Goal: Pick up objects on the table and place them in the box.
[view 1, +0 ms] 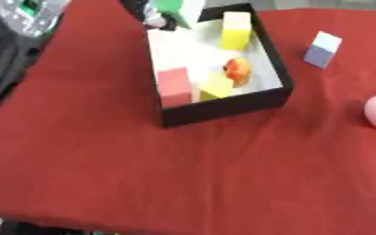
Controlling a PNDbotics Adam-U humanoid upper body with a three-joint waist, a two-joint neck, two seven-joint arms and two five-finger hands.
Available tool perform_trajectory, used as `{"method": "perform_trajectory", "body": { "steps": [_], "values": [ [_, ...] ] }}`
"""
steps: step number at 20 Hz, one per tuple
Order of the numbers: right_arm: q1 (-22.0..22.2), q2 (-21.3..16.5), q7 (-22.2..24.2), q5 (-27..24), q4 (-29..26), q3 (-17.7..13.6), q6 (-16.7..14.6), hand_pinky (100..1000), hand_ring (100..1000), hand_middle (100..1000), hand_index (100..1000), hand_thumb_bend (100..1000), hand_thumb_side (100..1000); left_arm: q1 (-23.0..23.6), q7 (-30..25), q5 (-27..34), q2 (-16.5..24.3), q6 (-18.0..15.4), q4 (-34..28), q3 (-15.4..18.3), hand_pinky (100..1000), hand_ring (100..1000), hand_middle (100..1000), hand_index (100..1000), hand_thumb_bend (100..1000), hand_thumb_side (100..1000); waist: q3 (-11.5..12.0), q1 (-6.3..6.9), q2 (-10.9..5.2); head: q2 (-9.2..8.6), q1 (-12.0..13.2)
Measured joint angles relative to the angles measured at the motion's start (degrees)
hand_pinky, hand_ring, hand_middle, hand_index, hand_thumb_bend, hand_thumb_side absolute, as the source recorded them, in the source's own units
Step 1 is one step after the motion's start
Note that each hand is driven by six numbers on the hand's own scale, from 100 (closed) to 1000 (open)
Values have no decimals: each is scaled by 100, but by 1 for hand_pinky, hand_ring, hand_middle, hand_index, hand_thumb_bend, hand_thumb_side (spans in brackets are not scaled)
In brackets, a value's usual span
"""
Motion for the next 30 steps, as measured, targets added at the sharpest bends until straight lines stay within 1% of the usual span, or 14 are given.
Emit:
{"method": "perform_trajectory", "body": {
  "steps": [4,7,8,10,12,13,14,15,17,19,21,24,27,30],
  "values": [
    [-130,112,5,-44,-22,60,-8,805,824,835,886,100,404,-228,585,-937,-742,-256,1251,144,545,523,456,506,638,100,-120,8,71,-51,137],
    [-153,147,15,-48,-22,90,-14,805,824,835,886,100,405,-275,814,-1429,-1032,-414,1780,205,649,627,558,638,780,100,-142,40,78,-57,195],
    [-153,157,19,-48,-22,94,-16,805,824,834,886,100,406,-277,810,-1547,-1085,-447,1892,211,726,737,663,764,842,200,-142,43,79,-61,208],
    [-152,165,24,-48,-22,95,-14,805,823,834,886,100,406,-277,750,-1690,-1149,-501,2042,243,833,853,781,889,933,479,-141,40,79,-75,223],
    [-149,166,30,-48,-22,95,-10,805,823,834,885,100,406,-277,741,-1707,-1156,-517,2062,281,872,912,819,929,994,651,-130,39,79,-78,223],
    [-147,166,34,-48,-22,95,-7,805,823,834,885,100,406,-277,767,-1702,-1155,-516,2054,294,873,907,812,932,1000,773,-119,39,79,-78,221],
    [-144,166,35,-48,-22,95,-5,805,823,834,885,100,407,-277,813,-1685,-1154,-497,2032,309,856,891,802,927,1000,789,-100,38,79,-78,219],
    [-142,166,36,-48,-22,95,-5,805,823,835,886,100,407,-276,876,-1641,-1149,-465,1986,332,843,877,795,923,1000,763,-87,38,79,-78,215],
    [-115,165,34,-48,-22,95,-6,805,823,835,886,100,404,-260,1037,-1445,-1134,-367,1805,392,805,836,770,900,788,660,-53,38,78,-77,194],
    [-96,158,26,-48,-22,92,-11,806,824,835,886,100,397,-135,1302,-1020,-1008,-183,1390,479,740,778,727,843,568,569,-11,46,77,-75,160],
    [-92,101,7,-47,-31,81,-23,806,824,836,887,100,392,156,1794,-339,-729,204,604,661,715,745,688,806,495,561,43,54,77,-71,84],
    [-40,-18,-41,-45,-76,28,-30,806,824,837,887,100,387,785,2689,1152,-113,957,-886,1038,690,717,717,816,427,604,104,55,75,-54,-95],
    [21,-120,-108,-38,-95,-34,-37,806,824,837,887,100,381,1663,3621,2974,564,1492,-2351,1471,695,730,731,832,447,594,176,71,75,-54,-308],
    [58,-193,-162,-15,-106,-84,-34,806,825,837,887,100,374,2645,4567,4643,1070,1352,-3299,1921,699,734,735,836,455,597,221,59,75,-79,-455]
  ]
}}
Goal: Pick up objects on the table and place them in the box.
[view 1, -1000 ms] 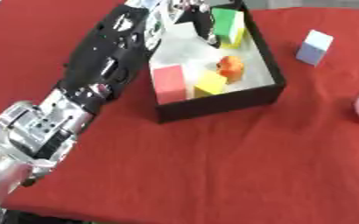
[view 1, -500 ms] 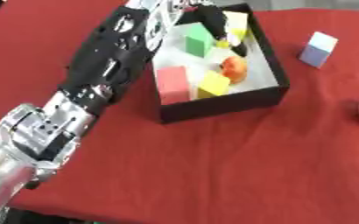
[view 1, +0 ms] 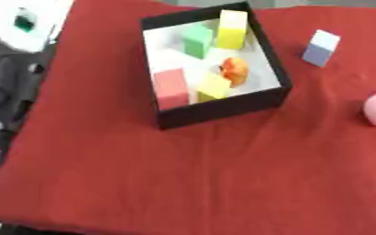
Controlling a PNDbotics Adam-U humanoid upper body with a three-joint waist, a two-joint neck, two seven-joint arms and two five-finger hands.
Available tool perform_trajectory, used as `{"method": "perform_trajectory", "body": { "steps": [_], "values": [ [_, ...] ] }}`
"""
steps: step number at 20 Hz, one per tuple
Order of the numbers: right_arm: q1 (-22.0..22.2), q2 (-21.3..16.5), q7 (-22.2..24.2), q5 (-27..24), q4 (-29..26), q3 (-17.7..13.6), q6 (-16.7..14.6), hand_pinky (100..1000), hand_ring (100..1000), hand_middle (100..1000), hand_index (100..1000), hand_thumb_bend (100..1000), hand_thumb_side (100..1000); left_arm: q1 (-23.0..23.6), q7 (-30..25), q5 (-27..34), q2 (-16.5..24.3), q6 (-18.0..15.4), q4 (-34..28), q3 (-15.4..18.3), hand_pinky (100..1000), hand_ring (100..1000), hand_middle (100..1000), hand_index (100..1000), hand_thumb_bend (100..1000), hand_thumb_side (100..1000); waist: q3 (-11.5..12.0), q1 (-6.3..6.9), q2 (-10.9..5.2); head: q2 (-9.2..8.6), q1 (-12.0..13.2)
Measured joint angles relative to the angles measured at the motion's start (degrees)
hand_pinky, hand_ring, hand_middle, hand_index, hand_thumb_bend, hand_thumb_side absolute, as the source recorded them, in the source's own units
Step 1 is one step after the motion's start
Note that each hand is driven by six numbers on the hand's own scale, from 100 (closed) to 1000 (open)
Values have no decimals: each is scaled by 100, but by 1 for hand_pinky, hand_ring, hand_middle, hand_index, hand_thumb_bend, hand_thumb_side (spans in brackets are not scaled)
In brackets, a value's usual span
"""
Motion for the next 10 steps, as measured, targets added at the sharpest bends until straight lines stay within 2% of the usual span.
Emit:
{"method": "perform_trajectory", "body": {
  "steps": [2,5,8,10],
  "values": [
    [12,-40,-20,22,-11,-14,7,806,824,837,887,114,359,648,418,753,225,-449,-234,227,697,732,729,833,461,619,-1,-20,1,-29,-78],
    [49,-104,-59,46,-42,-65,11,807,825,838,887,128,343,1685,759,1402,311,-1231,-344,494,693,727,719,827,473,659,-2,-56,9,-80,-208],
    [66,-181,-80,69,-60,-90,28,807,827,840,888,148,323,2533,954,1581,109,-1800,-364,700,687,720,715,827,465,677,-2,-80,43,-124,-320],
    [99,-258,-73,75,-70,-105,57,809,829,843,891,173,296,2965,1091,1479,-192,-1941,-365,826,679,711,709,823,444,690,-4,-98,45,-139,-367]
  ]
}}
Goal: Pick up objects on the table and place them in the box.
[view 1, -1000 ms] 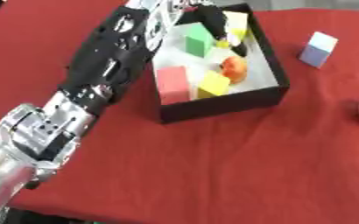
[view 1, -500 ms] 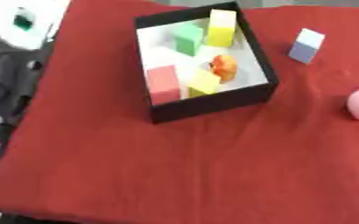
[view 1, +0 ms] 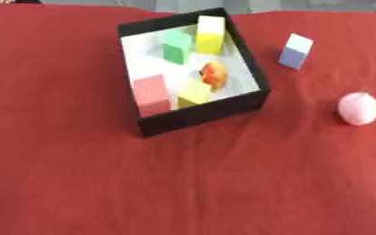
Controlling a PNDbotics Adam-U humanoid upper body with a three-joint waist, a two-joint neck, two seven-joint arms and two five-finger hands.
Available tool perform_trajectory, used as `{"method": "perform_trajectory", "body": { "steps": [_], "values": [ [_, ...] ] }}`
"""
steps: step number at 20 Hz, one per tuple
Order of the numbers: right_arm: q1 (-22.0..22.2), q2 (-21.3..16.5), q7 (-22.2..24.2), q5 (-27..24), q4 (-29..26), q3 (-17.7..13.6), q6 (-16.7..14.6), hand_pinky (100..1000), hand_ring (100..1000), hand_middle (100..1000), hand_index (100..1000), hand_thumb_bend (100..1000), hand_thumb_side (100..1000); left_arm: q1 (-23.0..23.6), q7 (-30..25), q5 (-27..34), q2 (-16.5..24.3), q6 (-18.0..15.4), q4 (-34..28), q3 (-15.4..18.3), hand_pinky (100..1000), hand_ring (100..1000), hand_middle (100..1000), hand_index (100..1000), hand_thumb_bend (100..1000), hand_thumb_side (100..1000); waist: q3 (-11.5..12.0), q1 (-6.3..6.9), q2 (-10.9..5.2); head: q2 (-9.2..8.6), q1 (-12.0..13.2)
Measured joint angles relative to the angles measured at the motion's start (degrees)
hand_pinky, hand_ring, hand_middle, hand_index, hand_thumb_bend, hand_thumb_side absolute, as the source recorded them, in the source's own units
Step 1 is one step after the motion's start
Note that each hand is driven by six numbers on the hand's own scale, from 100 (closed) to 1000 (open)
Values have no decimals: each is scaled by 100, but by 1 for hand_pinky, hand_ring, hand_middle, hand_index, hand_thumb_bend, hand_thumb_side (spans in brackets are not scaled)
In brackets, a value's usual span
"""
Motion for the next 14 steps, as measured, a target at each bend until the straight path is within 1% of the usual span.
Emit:
{"method": "perform_trajectory", "body": {
  "steps": [1,3,4,5,6,7,8,9,11,14],
  "values": [
    [0,-53,17,5,-9,-1,20,811,831,845,893,189,287,176,84,-100,-165,0,0,50,674,705,703,820,433,705,-1,-10,1,-8,-14],
    [3,-204,87,43,-26,5,88,815,835,849,897,208,294,448,270,-248,-458,127,0,101,670,700,696,813,430,720,-3,-34,1,-34,-19],
    [5,-317,146,73,-42,29,142,816,836,851,898,212,295,547,353,-296,-575,216,0,102,670,699,695,812,430,720,-3,-46,1,-35,-19],
    [11,-442,226,109,-62,63,206,819,841,855,900,243,285,607,418,-333,-666,300,0,101,670,701,697,813,430,723,-5,-57,1,-35,-19],
    [30,-588,339,152,-89,118,286,821,843,856,900,255,285,641,464,-363,-730,379,0,100,670,701,697,813,431,722,-5,-69,1,-35,-19],
    [48,-760,478,185,-112,191,378,825,847,861,904,293,292,660,493,-388,-775,447,0,99,669,700,696,811,429,724,-6,-80,1,-35,-19],
    [53,-954,643,208,-136,284,487,827,848,862,905,312,293,666,510,-406,-801,507,0,96,669,699,695,811,428,725,-6,-91,0,-35,-19],
    [53,-1169,827,226,-175,380,598,832,850,862,907,357,291,666,515,-411,-817,557,0,92,669,699,694,808,426,726,-6,-101,0,-35,-18],
    [51,-1631,1219,261,-301,581,828,838,854,864,912,412,301,665,491,-418,-817,637,0,58,669,698,693,800,426,729,-6,-113,0,-35,-16],
    [43,-2367,1830,275,-620,881,1169,844,858,866,916,465,319,661,418,-418,-817,731,0,15,668,697,692,798,425,734,-7,-135,0,-35,-14]
  ]
}}
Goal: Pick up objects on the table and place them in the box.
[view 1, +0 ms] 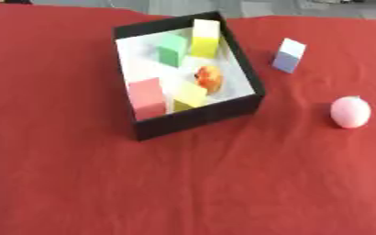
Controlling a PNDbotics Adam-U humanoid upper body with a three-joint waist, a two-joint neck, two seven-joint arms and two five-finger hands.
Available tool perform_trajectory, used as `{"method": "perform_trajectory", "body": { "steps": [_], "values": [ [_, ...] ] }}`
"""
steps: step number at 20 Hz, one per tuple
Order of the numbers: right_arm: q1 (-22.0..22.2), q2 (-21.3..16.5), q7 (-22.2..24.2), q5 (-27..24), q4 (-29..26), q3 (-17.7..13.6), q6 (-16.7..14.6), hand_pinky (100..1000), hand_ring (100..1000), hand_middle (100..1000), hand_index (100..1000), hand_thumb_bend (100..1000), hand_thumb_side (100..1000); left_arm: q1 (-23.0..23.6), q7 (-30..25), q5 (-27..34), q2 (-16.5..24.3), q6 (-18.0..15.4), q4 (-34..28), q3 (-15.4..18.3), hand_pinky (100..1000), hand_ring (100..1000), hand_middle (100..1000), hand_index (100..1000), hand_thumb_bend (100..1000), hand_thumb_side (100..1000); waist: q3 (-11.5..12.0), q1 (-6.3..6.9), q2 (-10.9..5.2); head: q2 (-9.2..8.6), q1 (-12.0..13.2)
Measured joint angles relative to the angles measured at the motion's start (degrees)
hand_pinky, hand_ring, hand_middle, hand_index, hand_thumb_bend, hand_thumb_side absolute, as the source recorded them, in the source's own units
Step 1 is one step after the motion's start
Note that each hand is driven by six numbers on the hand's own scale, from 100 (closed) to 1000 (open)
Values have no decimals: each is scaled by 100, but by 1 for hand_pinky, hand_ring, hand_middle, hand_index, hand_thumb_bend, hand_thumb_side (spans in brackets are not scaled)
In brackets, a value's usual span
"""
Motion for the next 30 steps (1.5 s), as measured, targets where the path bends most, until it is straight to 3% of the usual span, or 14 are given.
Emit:
{"method": "perform_trajectory", "body": {
  "steps": [5,10,13,14,17,19,30],
  "values": [
    [-33,-976,884,-1,-632,344,361,850,862,867,919,555,321,-18,-96,13,1,108,0,-58,666,695,689,789,425,731,5,-20,0,0,-45],
    [-48,-1374,1528,-23,-777,585,349,851,865,867,923,604,289,-42,-163,18,2,171,0,-95,665,693,685,784,425,727,38,-31,0,0,-89],
    [-48,-1458,1691,-15,-782,697,377,848,859,859,921,610,226,-46,-184,19,2,178,0,-97,665,693,684,783,425,729,43,-20,0,6,-94],
    [-47,-1465,1711,5,-785,732,400,847,853,847,917,591,258,-48,-188,19,2,176,0,-97,665,693,684,783,425,727,45,-12,0,7,-95],
    [-50,-1467,1702,112,-794,846,491,841,834,824,894,574,234,-80,-195,19,2,175,0,-100,664,692,681,781,423,727,73,2,0,10,-99],
    [-59,-1467,1635,205,-796,909,579,823,803,797,871,522,194,-95,-212,19,2,178,0,-110,662,691,678,779,422,726,83,3,0,10,-100],
    [-307,-1196,1274,623,-571,1329,1258,797,781,768,826,525,238,-148,-280,19,2,200,0,-167,659,688,665,771,421,719,169,45,0,10,-205]
  ]
}}
